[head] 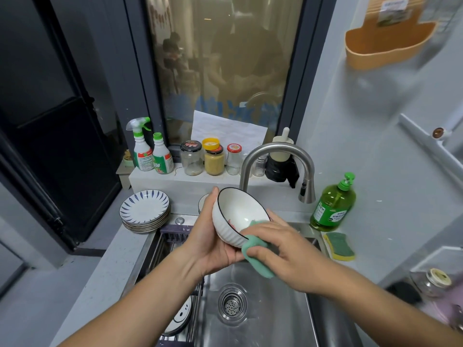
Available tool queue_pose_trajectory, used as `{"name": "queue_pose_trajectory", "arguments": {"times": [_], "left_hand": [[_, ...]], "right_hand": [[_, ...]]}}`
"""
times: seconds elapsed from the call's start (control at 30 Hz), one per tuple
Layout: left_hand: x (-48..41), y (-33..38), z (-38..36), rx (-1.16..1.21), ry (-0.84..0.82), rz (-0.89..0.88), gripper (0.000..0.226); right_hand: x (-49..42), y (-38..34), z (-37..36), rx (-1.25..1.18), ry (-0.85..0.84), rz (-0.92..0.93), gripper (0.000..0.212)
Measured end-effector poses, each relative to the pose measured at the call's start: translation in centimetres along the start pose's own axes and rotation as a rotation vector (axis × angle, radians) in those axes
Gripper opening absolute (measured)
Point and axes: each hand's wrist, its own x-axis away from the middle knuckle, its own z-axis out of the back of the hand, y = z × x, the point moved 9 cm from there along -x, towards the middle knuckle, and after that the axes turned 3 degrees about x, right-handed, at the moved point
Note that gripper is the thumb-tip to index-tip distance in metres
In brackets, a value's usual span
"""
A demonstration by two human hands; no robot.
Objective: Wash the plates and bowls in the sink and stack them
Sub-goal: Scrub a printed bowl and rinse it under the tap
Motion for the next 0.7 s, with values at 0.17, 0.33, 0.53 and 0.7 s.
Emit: {"name": "queue_pose_trajectory", "arguments": {"times": [0.17, 0.33, 0.53, 0.7], "left_hand": [[-0.5, 0.4, 0.0, -0.005, 0.040, -0.308, 0.080], [0.0, 1.1, -0.2, -0.059, 0.065, -0.208, 0.086], [0.1, 0.5, 1.2, -0.219, 0.015, 0.099, 0.106], [-1.4, 1.0, 0.7, -0.232, -0.012, -0.270, 0.106]], "right_hand": [[-0.1, 0.2, -0.9, -0.396, 0.130, -0.184, 0.015], [0.1, -0.1, -0.2, -0.118, 0.083, 0.005, 0.017], [1.0, 1.7, -0.7, 0.203, 0.004, 0.168, 0.029], [0.7, 3.4, -0.1, -0.351, 0.142, -0.186, 0.006]]}}
